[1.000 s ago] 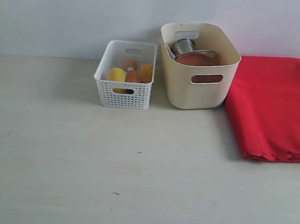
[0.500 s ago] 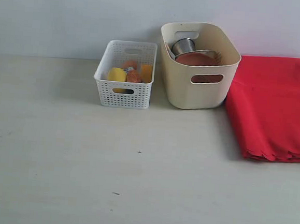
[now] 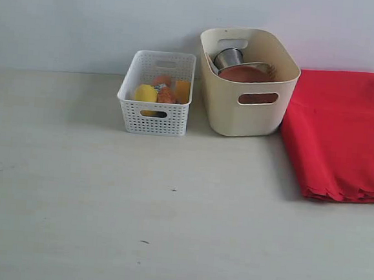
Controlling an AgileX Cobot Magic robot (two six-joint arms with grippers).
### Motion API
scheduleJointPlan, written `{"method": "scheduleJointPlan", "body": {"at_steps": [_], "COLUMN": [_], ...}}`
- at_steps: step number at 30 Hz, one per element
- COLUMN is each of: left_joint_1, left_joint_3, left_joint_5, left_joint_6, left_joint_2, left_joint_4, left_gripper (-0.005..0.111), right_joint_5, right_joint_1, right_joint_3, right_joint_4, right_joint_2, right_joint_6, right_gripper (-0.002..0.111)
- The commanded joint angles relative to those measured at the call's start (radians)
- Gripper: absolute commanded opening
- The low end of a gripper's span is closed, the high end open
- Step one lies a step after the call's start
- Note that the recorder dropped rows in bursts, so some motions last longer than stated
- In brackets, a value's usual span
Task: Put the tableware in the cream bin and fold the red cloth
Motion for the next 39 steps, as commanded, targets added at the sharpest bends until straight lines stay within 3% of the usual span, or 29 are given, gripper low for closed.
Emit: {"method": "scheduleJointPlan", "body": {"at_steps": [1,39], "left_joint_1": [0.002,0.002], "left_joint_3": [0.004,0.004], "left_joint_5": [-0.008,-0.008], "left_joint_6": [0.001,0.001], "left_joint_2": [-0.005,-0.005], "left_joint_4": [-0.001,-0.001], "left_gripper": [0.001,0.001], "right_joint_5": [-0.015,-0.013], "right_joint_1": [-0.036,-0.028], "right_joint_3": [0.005,0.005], "right_joint_4": [-0.006,-0.006], "right_joint_2": [-0.006,-0.006], "right_joint_6": [0.015,0.014], "right_gripper": [0.0,0.0]}}
